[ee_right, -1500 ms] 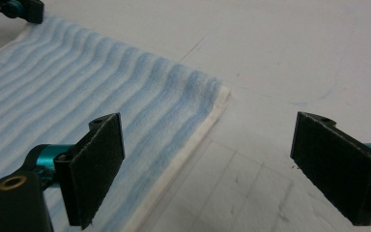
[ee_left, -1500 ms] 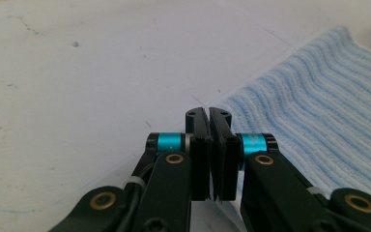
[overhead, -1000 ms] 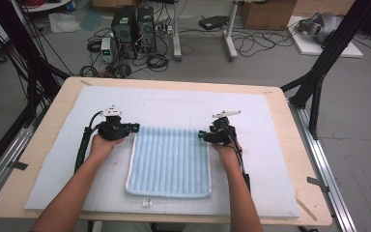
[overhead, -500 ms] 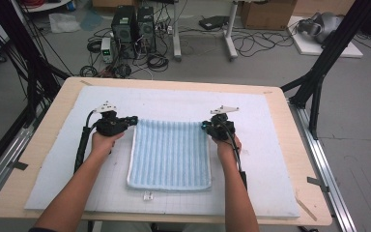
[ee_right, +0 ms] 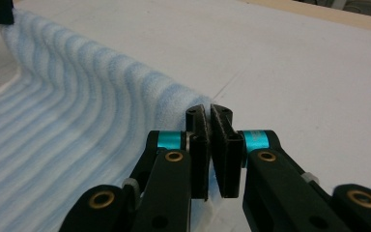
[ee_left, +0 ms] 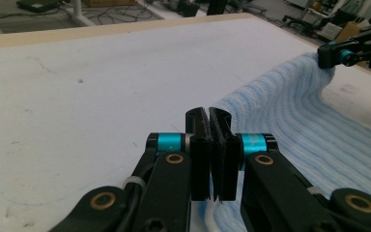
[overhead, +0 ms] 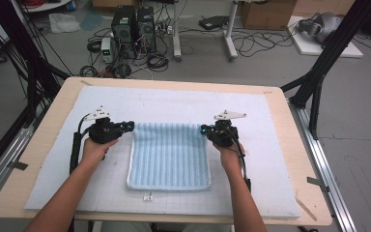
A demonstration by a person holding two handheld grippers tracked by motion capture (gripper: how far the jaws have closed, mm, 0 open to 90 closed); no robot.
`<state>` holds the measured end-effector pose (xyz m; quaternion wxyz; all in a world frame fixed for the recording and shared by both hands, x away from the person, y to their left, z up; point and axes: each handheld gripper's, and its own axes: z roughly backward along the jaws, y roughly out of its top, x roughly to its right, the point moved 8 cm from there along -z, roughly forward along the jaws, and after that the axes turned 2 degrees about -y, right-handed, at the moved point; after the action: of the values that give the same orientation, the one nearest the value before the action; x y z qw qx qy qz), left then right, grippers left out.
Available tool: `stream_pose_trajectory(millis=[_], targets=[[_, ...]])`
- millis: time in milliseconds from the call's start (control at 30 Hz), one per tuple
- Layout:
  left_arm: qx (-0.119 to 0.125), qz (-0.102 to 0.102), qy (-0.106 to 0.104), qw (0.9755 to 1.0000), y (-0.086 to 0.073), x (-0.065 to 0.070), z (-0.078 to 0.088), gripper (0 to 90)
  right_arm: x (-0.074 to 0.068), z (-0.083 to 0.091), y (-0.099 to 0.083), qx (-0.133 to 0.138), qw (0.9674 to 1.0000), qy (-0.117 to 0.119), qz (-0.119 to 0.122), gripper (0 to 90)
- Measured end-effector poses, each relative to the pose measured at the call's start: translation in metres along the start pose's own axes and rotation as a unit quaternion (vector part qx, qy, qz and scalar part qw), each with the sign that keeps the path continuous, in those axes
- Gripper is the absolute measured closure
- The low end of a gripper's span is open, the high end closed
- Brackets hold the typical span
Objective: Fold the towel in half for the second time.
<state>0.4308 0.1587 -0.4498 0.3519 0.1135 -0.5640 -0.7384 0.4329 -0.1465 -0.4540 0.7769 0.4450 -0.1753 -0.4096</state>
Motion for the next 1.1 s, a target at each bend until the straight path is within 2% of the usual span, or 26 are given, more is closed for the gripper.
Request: stream_pose_trajectory(millis=[133,400,667,833,1100], targets=[[0.009,-0.003,-0.011,0.9999,-0.003,0.01,0.009,86.8,-0.009,0.012,0.001,0.016,0.9998,0.006,0.014,86.0],[0.012,-0.014,-0.028,0.9994,-0.013,0.028,0.025,86.8,-0.02,0.033,-0.011,0.026,0.9993,0.027,0.009,86.1],[0.018,-0.016,-0.047,0.9986,-0.027,0.048,0.039,86.8,-0.032,0.047,-0.03,0.026,0.9989,0.036,0.014,86.0],[0.013,-0.024,-0.058,0.998,-0.035,0.061,0.049,86.8,-0.04,0.058,-0.04,0.035,0.9984,0.044,0.009,86.0],[0.0,-0.039,-0.071,0.9967,-0.047,0.077,0.061,86.8,-0.052,0.071,-0.057,0.029,0.9979,0.056,0.013,86.0]])
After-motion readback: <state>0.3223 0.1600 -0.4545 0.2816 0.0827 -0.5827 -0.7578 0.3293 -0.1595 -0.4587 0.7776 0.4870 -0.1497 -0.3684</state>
